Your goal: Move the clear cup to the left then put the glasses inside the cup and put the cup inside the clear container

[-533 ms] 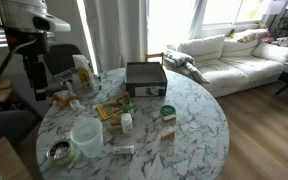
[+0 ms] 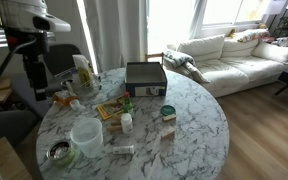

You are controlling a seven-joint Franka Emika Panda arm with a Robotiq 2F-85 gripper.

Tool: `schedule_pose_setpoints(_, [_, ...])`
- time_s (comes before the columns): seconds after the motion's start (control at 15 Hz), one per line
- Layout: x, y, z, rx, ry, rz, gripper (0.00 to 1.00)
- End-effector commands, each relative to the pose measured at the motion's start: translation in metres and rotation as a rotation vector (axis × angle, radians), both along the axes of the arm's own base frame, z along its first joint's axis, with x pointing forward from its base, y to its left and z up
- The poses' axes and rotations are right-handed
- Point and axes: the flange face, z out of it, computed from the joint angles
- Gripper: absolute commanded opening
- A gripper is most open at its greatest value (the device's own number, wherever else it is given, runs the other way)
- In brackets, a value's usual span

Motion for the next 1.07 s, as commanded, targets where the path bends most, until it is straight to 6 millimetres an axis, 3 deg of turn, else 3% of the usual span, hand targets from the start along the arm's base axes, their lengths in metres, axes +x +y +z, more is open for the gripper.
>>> schedule_pose_setpoints(0.0, [0.004, 0.002, -0.007, 0.01, 0.004, -0.011, 1.0])
schedule_pose_setpoints(0.67, [0.048, 0.004, -0.124, -0.046, -0.07, -0.318, 1.0])
schedule_pose_setpoints(0.87, [0.053, 0.004, -0.145, -0.062, -0.084, -0.37, 0.89])
schedule_pose_setpoints(1.0, [0.055, 0.006, -0.158, -0.062, -0.075, -0.378, 0.76])
